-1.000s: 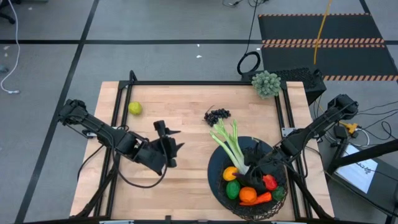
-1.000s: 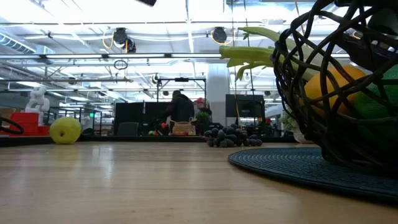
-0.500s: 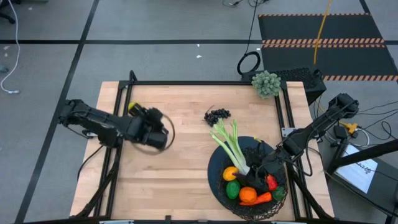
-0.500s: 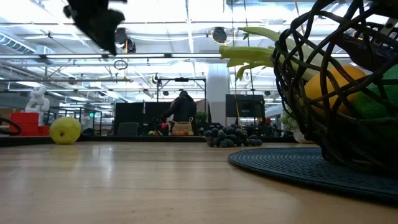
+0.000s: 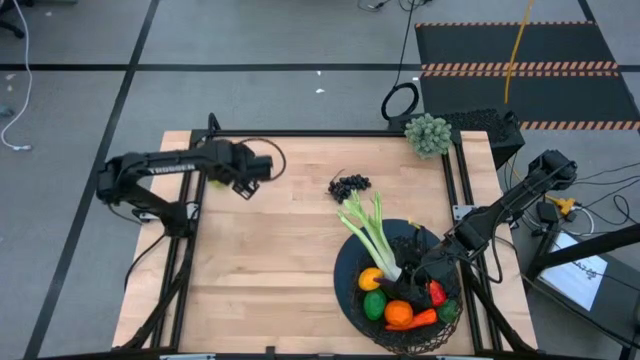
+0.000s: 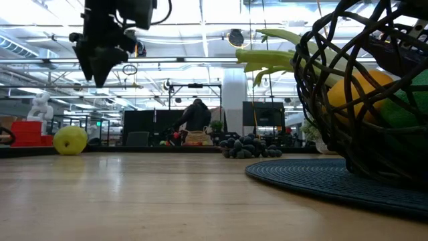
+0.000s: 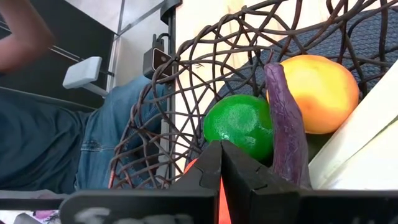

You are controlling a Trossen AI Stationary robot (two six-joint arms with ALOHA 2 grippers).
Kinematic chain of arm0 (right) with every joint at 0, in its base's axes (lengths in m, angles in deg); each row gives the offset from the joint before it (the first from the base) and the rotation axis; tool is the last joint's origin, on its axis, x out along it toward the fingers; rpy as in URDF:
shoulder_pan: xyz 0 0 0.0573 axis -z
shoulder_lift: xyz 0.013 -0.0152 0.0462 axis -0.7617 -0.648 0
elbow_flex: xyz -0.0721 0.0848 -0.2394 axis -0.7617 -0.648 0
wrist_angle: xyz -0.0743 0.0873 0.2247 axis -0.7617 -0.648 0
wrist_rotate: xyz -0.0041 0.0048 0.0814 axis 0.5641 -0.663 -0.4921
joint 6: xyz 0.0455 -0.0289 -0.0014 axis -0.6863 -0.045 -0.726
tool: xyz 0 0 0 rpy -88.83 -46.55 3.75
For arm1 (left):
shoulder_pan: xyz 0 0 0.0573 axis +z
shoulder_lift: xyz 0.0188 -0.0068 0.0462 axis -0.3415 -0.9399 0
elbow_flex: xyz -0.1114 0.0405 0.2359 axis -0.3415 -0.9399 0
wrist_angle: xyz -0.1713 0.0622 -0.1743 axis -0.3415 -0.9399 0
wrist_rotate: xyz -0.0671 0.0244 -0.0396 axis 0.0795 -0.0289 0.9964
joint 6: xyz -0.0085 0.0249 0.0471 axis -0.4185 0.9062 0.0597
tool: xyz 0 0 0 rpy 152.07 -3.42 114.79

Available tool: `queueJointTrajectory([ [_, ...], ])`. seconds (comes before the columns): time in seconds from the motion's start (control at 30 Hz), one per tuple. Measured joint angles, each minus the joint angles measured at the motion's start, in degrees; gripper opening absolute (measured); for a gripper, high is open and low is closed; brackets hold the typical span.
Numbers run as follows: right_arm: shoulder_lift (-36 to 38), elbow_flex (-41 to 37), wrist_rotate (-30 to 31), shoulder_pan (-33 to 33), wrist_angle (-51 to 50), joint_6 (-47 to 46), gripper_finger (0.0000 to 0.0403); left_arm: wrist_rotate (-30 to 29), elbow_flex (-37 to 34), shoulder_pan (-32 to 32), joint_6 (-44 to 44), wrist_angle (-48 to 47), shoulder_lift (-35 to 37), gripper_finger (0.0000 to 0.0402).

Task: Build produce basket
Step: Put the green apple into the wire basket

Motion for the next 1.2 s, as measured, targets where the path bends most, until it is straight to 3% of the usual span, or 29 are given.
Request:
queueJointTrajectory([
  [0.17, 0.0, 0.0, 0.0, 0.0, 0.0, 0.4, 0.0004, 1.4, 0.0, 7.8, 2.9, -0.4, 0.0, 0.0365],
  [0.27, 0.0, 0.0, -0.1, 0.0, 0.0, 0.4, 0.0004, 1.6, 0.0, 11.7, 3.3, -0.4, 0.0, 0.0389],
  [0.43, 0.0, 0.0, -0.1, 0.0, 0.0, 0.4, 0.0004, 1.6, -1.9, 16.0, 3.4, 0.5, 0.0, 0.0394],
  [0.7, 0.0, 0.0, 0.0, 0.0, -0.1, 0.4, 0.0004, 0.0, -11.2, 20.7, 4.1, 8.0, 0.0, 0.0394],
  [0.93, 0.0, 0.0, 0.0, 0.0, -0.1, 0.4, 0.0004, 0.6, -17.3, 22.8, 5.4, 15.8, 0.0, 0.0394],
  [1.2, 0.0, 0.0, 0.1, 0.0, -0.1, 0.4, 0.0004, 0.1, -19.6, 24.4, 5.0, 20.2, 0.0, 0.0394],
])
